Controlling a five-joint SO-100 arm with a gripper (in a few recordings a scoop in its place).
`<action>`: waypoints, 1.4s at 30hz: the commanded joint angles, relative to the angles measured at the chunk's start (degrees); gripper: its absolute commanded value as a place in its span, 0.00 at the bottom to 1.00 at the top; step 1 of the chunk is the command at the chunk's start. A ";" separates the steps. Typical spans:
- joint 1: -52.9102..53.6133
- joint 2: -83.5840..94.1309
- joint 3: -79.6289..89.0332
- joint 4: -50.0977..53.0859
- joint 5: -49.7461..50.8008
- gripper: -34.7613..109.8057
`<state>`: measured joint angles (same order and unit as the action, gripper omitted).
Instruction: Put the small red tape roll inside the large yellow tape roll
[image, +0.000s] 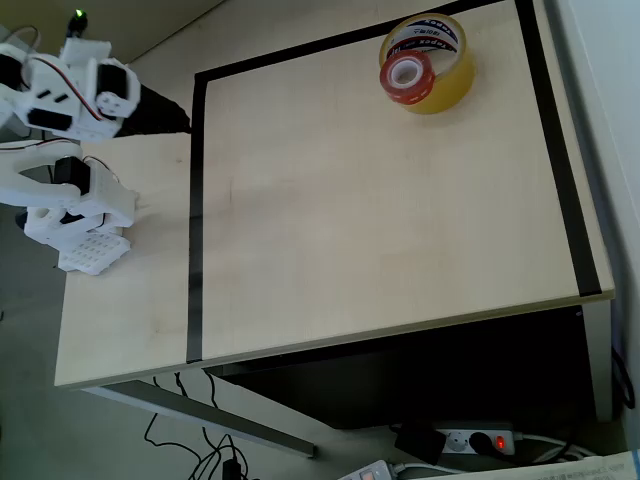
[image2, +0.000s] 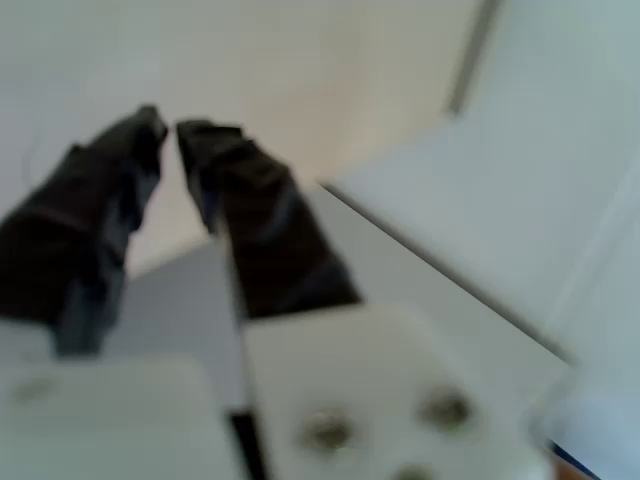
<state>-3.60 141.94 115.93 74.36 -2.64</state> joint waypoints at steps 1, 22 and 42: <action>1.05 -6.77 -17.14 3.16 -9.67 0.24; 7.38 -73.39 -65.74 10.81 -16.26 0.24; 2.46 -110.92 -117.60 13.36 -16.00 0.24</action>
<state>-0.35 27.42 3.16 90.09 -18.54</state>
